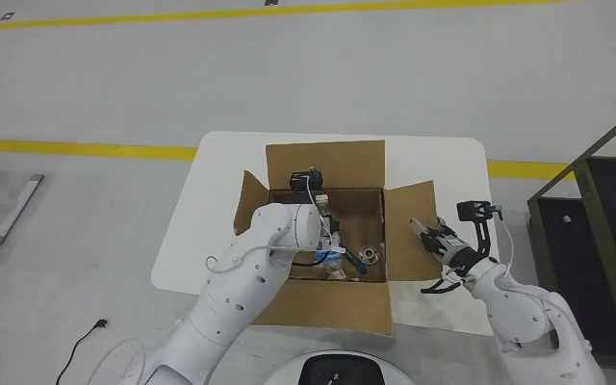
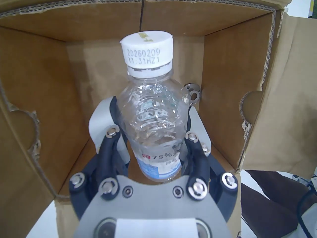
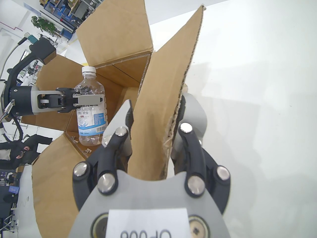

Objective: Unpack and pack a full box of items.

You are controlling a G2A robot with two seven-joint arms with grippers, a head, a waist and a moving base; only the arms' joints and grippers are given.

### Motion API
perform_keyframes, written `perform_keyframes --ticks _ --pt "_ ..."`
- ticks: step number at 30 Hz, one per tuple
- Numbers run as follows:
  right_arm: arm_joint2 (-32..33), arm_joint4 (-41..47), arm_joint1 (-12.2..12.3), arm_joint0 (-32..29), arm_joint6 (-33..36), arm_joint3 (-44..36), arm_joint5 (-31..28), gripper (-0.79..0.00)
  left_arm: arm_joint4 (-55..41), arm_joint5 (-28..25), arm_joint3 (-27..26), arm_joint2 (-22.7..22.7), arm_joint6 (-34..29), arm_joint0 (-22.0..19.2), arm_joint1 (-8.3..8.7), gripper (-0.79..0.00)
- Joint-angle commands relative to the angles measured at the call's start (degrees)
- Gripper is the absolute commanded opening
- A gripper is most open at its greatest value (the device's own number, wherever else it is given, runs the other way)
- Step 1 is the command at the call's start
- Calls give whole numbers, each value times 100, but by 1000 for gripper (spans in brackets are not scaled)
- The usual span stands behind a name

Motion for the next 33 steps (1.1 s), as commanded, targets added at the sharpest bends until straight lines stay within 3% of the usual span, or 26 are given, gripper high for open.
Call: perform_keyframes --ticks 1,12,26,33 --pt "0 0 0 0 0 0 0 -785 0 0 0 0 0 0 0 -785" --pt "240 233 10 25 -125 -103 205 -785 0 0 0 0 0 0 0 -785" --pt "1277 147 210 328 1225 -253 85 -785 0 0 0 0 0 0 0 -785" --pt "1283 -128 275 372 1410 -266 -140 -785 -321 -290 -312 -199 339 108 1 -785"
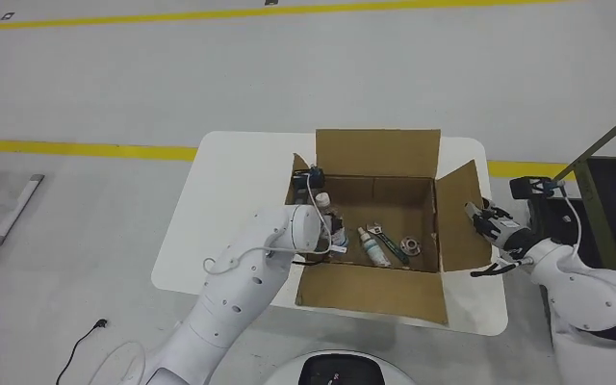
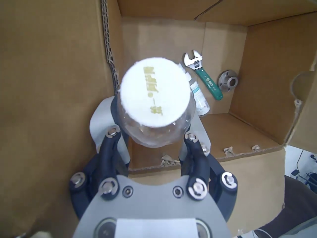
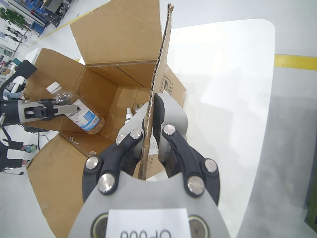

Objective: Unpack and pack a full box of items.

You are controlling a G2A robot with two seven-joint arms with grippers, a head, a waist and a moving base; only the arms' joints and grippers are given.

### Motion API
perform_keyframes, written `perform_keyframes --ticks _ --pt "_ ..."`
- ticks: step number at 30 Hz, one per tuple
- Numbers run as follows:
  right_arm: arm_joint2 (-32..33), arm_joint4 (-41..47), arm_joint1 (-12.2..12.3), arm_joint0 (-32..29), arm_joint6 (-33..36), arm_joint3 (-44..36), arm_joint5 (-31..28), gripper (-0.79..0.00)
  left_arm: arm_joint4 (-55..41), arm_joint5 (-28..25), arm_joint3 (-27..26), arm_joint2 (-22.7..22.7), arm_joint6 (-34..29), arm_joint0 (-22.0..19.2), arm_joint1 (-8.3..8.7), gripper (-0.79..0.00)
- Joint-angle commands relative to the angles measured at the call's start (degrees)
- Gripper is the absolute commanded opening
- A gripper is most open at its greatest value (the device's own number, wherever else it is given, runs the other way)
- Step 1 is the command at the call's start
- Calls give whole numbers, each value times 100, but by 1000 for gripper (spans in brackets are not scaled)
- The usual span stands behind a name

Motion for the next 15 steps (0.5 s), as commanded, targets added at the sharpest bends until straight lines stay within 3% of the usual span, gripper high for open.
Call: perform_keyframes --ticks 1,10,15 --pt "-35 -9 7 -17 -19 -3 -7 -785 -141 -89 -120 -76 27 -10 -3 -785" --pt "-92 -22 30 -173 -141 -45 -2 -785 64 -151 -437 -86 200 -44 -6 -785" --pt "-102 -24 45 -254 -199 -69 19 -785 280 -104 -8 109 197 -34 -39 -785"
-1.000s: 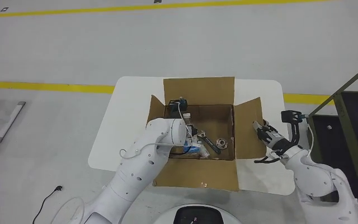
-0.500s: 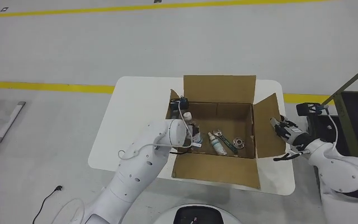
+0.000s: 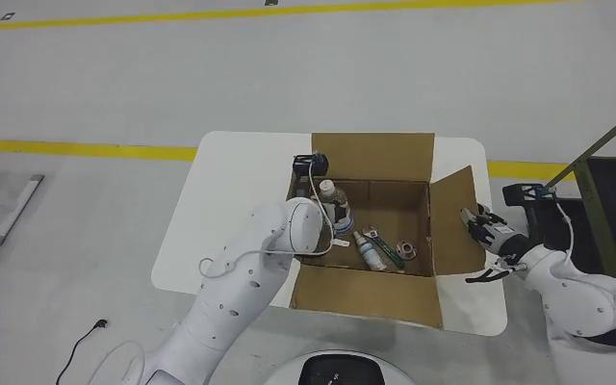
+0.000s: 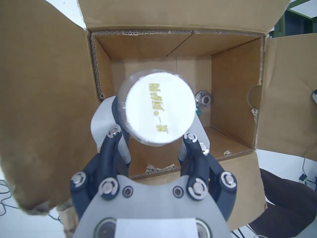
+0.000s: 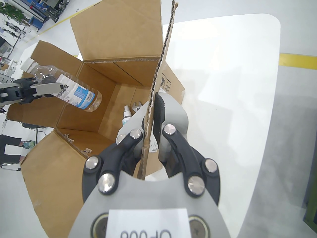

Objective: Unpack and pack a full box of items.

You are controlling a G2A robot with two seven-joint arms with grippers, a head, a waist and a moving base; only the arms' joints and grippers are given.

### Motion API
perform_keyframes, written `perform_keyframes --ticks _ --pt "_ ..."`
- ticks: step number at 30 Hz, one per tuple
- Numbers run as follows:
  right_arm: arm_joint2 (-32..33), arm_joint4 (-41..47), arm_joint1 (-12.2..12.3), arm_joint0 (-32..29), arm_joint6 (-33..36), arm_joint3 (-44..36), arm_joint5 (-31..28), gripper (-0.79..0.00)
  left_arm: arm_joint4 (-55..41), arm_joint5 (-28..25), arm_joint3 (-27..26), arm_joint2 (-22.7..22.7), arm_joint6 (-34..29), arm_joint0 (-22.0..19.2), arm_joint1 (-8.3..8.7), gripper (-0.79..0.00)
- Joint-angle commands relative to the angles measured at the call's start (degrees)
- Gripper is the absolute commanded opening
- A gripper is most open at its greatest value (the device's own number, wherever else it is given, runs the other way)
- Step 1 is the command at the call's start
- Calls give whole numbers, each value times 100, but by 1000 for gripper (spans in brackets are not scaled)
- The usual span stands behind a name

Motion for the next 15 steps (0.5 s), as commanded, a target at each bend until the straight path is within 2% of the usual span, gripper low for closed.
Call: perform_keyframes --ticks 1,6,15 --pt "-9 12 4 -30 -22 -21 18 -785 48 -13 344 118 -38 -49 -28 -785" --pt "-39 46 14 -83 -53 -50 40 -785 -41 105 1159 395 122 -235 -158 -785" --pt "-79 85 37 -150 -84 -115 93 -785 -255 164 2638 1025 374 -871 -535 -785"
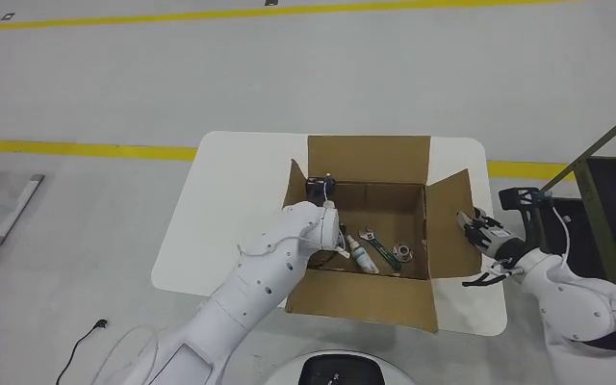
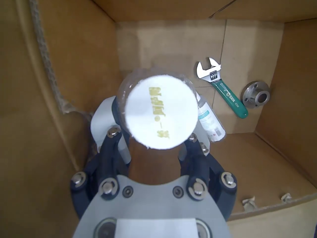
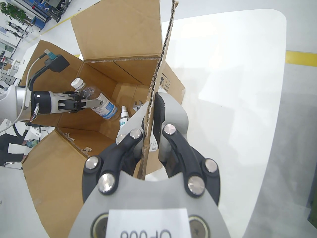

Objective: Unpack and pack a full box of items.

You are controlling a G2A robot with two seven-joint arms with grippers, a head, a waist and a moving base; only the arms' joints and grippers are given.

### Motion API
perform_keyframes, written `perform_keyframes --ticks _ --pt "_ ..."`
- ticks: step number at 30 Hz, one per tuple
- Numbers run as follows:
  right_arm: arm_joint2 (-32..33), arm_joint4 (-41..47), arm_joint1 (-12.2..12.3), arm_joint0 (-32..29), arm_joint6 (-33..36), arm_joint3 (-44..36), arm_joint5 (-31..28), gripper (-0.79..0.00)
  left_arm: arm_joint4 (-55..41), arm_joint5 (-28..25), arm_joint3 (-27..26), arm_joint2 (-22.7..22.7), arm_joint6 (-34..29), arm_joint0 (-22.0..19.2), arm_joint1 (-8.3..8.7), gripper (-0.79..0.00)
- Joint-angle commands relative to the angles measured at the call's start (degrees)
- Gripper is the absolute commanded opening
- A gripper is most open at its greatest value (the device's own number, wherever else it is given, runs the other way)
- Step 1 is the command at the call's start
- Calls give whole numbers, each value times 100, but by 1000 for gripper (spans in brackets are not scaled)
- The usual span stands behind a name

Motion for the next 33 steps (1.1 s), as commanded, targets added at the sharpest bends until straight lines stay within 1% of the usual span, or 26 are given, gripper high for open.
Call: perform_keyframes --ticks 1,3,4,6,13,16,24,28,33 --pt "-14 2 4 -14 -2 -24 13 -785 -124 55 274 74 126 -109 -89 -597" --pt "-33 1 9 -35 -16 -52 27 -785 -279 49 550 128 299 -230 -189 -332" --pt "-35 1 10 -40 -20 -56 29 -785 -313 42 618 144 348 -261 -215 0" --pt "-41 17 15 -52 -31 -67 60 -785 -412 26 848 188 483 -356 -298 0" --pt "-97 18 29 -72 -55 -107 106 -785 -544 106 1522 252 1015 -483 -489 0" --pt "-133 18 34 -79 -67 -112 121 -785 -429 210 1613 298 1326 -476 -542 0" --pt "-182 23 50 -84 -88 -112 162 -785 92 655 1627 432 1820 -250 -602 0" --pt "-192 26 59 -88 -98 -113 171 -785 536 968 1508 554 2060 -52 -615 0" --pt "-190 26 70 -110 -97 -121 189 -785 848 1115 1252 536 2304 265 -588 0"
